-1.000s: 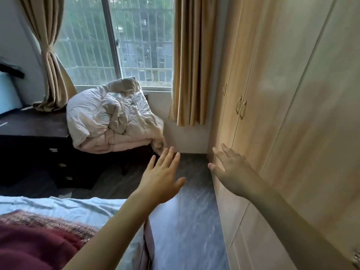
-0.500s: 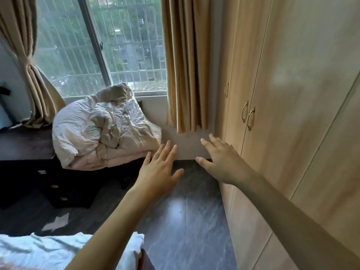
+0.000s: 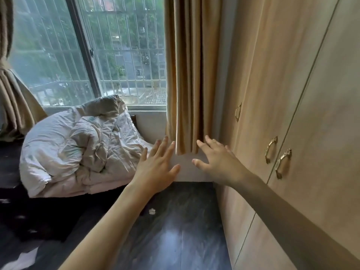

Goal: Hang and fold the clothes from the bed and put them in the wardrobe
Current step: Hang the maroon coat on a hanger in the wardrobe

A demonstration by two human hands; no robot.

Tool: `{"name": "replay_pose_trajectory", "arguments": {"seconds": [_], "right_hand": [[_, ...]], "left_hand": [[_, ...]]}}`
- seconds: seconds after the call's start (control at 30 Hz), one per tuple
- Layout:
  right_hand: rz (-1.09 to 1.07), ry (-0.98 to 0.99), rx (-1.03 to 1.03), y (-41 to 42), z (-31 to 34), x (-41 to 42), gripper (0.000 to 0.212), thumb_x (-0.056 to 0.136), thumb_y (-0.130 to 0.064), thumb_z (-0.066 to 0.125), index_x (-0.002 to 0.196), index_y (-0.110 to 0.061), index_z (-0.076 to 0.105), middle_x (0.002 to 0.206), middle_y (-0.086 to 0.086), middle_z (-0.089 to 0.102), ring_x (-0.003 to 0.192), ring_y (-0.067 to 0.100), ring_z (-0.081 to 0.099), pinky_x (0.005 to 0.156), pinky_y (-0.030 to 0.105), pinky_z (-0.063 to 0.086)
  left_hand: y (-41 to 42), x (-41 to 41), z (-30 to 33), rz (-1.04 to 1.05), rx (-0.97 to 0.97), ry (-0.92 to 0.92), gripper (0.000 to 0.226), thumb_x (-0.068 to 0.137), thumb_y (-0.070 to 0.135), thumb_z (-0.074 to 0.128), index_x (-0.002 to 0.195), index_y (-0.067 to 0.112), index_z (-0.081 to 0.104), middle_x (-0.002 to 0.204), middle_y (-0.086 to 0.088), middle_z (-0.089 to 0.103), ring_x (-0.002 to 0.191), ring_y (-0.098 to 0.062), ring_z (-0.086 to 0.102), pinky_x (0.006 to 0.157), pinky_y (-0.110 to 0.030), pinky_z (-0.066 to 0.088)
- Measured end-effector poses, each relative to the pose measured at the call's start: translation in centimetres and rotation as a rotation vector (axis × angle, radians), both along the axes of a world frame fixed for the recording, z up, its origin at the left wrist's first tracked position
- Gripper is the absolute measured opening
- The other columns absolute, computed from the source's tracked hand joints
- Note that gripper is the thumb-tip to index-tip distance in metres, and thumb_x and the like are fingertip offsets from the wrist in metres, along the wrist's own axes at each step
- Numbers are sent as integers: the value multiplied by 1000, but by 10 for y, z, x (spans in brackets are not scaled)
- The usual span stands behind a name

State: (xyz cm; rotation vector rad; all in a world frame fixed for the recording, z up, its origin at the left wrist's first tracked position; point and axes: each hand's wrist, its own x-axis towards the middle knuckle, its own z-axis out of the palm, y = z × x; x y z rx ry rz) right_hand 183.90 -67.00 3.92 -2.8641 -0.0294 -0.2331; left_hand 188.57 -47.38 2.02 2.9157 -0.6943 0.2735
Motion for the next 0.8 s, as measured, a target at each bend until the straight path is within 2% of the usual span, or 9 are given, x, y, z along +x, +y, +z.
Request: {"name": "replay_pose_trajectory", "arguments": {"seconds": [0.23, 0.5, 0.8], "right_hand": [[-5, 98, 15, -27, -11, 89, 68, 96, -58, 38, 154, -32, 13, 163, -4, 5, 150, 19, 5, 120, 47, 7], [122, 106, 48, -24, -14, 231, 68, 97, -53, 42, 154, -30, 12, 163, 0, 3, 149, 20, 2, 121, 46, 5], [452, 90, 9, 12, -6, 387, 69, 97, -49, 45, 154, -27, 13, 163, 5, 4, 149, 23, 5, 120, 49, 7]], "left_hand": [[-24, 85, -15, -24, 14, 49, 71, 96, 59, 29, 153, 34, -6, 159, 8, -22, 146, -12, -19, 119, -47, -5], [-17, 192, -23, 114, 29, 71, 70, 97, 57, 29, 154, 33, -3, 160, 7, -21, 146, -12, -20, 120, -44, -5], [-12, 295, -7, 393, -7, 71, 70, 97, 58, 30, 154, 31, 0, 159, 6, -22, 147, -13, -16, 121, -45, 0]]}}
